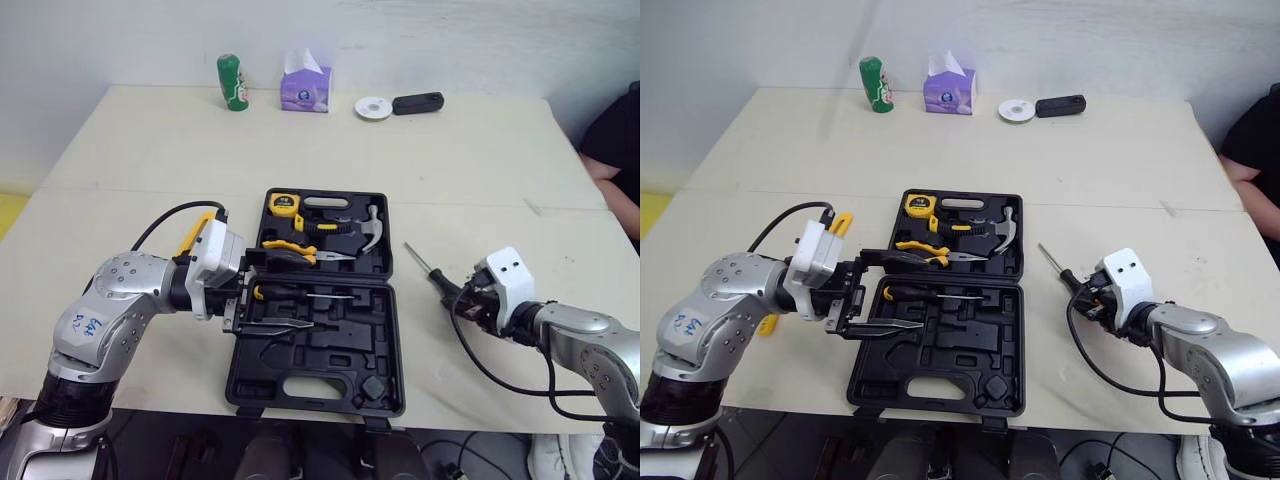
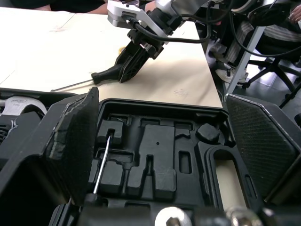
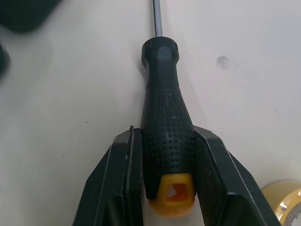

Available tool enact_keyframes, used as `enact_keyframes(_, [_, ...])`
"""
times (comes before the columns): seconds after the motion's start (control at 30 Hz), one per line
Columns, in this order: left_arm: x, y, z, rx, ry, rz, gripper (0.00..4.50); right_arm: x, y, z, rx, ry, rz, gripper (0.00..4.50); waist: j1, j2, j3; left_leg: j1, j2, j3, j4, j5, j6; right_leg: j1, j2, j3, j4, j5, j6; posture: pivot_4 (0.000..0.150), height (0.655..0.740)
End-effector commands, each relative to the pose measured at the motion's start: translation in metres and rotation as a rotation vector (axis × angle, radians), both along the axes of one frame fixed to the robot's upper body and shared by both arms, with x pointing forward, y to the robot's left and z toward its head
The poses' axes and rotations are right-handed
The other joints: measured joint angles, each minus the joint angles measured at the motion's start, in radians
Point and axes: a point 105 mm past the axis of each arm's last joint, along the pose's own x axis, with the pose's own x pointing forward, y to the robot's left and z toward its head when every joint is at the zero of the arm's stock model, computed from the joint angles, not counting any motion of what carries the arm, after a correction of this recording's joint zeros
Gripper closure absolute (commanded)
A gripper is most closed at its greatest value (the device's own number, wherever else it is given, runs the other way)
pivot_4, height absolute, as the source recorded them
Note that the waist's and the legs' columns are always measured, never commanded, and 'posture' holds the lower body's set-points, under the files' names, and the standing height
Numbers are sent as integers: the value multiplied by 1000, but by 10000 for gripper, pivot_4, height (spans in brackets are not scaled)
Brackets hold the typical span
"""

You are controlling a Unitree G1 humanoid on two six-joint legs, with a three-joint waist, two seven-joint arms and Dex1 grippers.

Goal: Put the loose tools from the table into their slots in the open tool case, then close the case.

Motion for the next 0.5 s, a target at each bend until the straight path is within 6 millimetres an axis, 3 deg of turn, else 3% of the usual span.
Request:
enact_keyframes(0.03, [-8, 0, 5, 9, 6, -46, 0, -3, 3, 0, 22, 1, -7, 35118, 0, 0, 0, 0, 0, 0, 0, 0, 0, 0, 0, 0, 0, 0, 0, 1500, 7400])
enact_keyframes(0.2, [-9, 1, 8, 8, 7, -65, 0, -2, 0, 9, 20, -45, -31, 35118, 0, 0, 0, 0, 0, 0, 0, 0, 0, 0, 0, 0, 0, 0, 0, 1500, 7400])
enact_keyframes(0.5, [-9, 6, 11, -13, -48, -75, 0, -8, -1, 52, -52, -173, 68, 35118, 2, 1, 0, -1, 0, 0, 0, 0, 0, -1, 0, 0, -1, 0, 0, 1500, 7400])
